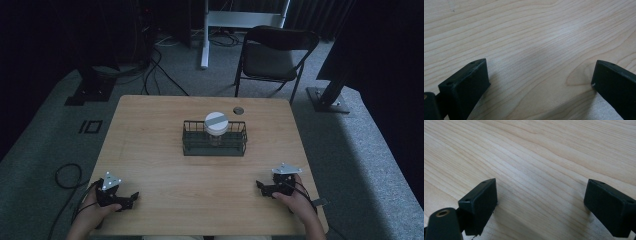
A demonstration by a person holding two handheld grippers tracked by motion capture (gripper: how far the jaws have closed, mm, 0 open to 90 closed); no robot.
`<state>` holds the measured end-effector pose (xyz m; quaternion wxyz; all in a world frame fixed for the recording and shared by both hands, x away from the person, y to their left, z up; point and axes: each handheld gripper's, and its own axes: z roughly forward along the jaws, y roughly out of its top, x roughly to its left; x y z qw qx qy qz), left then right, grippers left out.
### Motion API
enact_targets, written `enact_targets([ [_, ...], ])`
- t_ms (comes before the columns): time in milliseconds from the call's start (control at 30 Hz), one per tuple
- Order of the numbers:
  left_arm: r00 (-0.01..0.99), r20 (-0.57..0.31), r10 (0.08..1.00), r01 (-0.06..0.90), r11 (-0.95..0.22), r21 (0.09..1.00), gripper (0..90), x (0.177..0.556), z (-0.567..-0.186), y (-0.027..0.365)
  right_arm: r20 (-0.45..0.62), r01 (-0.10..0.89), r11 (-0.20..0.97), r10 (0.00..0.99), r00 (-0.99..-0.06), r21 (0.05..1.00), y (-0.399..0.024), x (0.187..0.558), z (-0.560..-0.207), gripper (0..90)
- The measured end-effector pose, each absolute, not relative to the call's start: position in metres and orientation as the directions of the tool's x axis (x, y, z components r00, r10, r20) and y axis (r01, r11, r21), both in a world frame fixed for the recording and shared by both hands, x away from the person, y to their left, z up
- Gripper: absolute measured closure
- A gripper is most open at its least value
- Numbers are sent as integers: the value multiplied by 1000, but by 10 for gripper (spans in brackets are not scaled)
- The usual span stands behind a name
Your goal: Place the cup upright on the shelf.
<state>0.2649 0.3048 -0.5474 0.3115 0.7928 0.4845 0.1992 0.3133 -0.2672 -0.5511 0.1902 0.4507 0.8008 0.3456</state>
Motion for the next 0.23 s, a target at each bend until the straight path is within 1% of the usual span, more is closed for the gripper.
enact_targets([
  [233, 451, 14, 892, 644, -336, 687, 14, 265, -547, 305, 7, 591, 354, 854, -520, 725, -267, 314, -551, 111],
])
